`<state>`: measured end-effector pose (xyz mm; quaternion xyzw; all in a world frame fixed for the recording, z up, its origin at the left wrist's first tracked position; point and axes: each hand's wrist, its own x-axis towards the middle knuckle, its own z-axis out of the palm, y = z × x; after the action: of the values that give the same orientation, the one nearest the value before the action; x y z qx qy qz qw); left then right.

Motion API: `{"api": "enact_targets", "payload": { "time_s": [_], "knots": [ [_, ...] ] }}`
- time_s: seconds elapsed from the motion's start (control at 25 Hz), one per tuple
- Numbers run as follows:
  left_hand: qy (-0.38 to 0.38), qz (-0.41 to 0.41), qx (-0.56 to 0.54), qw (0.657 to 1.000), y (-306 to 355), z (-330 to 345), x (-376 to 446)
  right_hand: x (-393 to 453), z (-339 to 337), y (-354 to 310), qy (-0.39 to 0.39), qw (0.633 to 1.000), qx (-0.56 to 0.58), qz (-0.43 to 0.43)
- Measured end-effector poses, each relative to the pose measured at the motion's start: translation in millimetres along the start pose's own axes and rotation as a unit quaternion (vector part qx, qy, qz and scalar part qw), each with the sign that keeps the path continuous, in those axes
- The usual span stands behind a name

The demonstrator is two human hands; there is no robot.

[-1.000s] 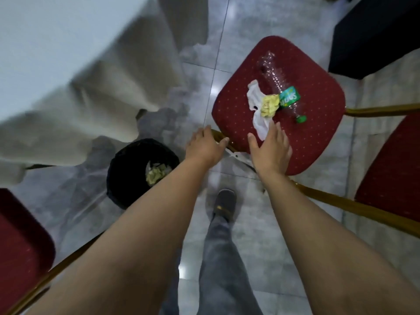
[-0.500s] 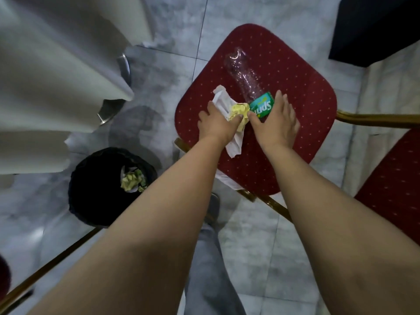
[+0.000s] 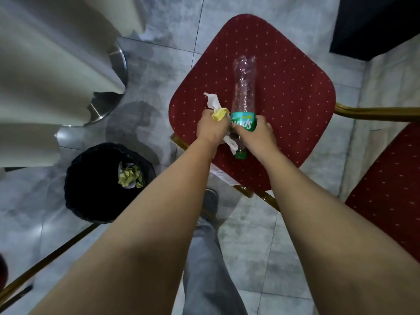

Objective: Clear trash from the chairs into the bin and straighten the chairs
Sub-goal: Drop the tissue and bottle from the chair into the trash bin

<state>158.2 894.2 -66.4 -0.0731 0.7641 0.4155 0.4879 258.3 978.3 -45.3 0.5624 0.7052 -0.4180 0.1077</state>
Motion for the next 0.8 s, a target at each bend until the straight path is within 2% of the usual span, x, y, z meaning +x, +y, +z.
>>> {"api": "enact_targets", "payload": {
  "time_s": [0.24, 0.44, 0.6, 0.8],
  "knots": [
    [0.016, 0.037, -0.022, 0.999, -19.8, -51.8, -47.2, -51.4, 33.2, -6.9, -0.039, 0.999, 0.006, -0.023],
    [0.026, 0.036, -0.06, 0.997, -65.9, -123.6, -75.3, -110.1, 86.2, -29.4, -0.073, 0.996, -0.008, -0.041],
    [0.063, 0.022, -0.028, 0.997, -123.5, -198.7, -95.6, -167.6, 153.6, -48.9, -0.126, 0.99, -0.019, -0.063],
    [0.076, -0.036, -0.063, 0.994, -190.4, -272.8, -108.4, -214.6, 235.5, -57.0, -0.185, 0.981, -0.053, -0.035]
  ]
}}
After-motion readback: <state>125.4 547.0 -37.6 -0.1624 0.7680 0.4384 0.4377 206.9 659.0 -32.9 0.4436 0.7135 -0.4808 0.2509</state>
